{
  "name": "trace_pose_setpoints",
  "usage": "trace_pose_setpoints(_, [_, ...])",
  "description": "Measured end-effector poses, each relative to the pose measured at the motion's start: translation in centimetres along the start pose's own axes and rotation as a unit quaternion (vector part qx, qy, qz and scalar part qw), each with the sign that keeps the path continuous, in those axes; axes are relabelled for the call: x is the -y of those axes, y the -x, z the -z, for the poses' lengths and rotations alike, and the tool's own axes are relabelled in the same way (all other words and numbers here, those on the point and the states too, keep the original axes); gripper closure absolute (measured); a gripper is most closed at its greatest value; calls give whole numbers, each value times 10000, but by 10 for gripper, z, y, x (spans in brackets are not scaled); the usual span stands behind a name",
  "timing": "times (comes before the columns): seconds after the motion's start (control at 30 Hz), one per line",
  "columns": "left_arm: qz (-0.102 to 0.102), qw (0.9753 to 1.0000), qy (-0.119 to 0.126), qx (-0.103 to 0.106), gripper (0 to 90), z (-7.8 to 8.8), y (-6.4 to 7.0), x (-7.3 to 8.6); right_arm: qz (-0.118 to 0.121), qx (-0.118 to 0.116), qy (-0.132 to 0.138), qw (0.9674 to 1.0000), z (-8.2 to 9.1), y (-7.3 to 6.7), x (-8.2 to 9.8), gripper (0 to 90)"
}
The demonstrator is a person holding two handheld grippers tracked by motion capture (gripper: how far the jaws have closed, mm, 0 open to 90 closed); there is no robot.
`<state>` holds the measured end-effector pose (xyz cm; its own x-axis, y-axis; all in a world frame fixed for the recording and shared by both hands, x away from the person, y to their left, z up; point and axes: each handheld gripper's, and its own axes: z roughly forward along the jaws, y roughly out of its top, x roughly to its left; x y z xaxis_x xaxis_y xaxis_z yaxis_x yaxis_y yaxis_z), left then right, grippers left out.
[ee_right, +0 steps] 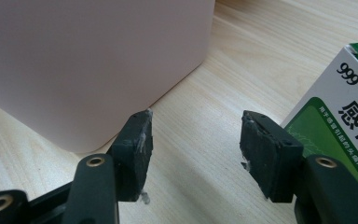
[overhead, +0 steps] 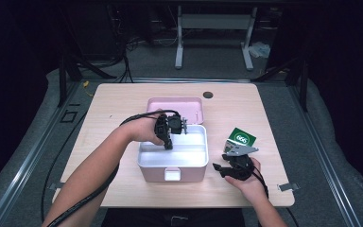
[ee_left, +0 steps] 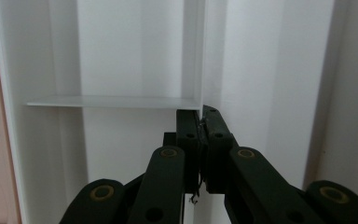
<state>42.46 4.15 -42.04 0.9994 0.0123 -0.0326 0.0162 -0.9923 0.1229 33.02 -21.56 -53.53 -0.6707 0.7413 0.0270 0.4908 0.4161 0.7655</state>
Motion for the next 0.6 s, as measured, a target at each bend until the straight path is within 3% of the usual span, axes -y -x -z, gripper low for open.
trace_pose_setpoints(0.3, [-107,9999,-103,-9,887,0,0,-3,-9,-6,3,10000,0,0,0,435])
trace_pose_setpoints(0.6, [-75,10000,-45,-38,892,4,-2,-2,-18,56,-16,10000,0,1,0,435])
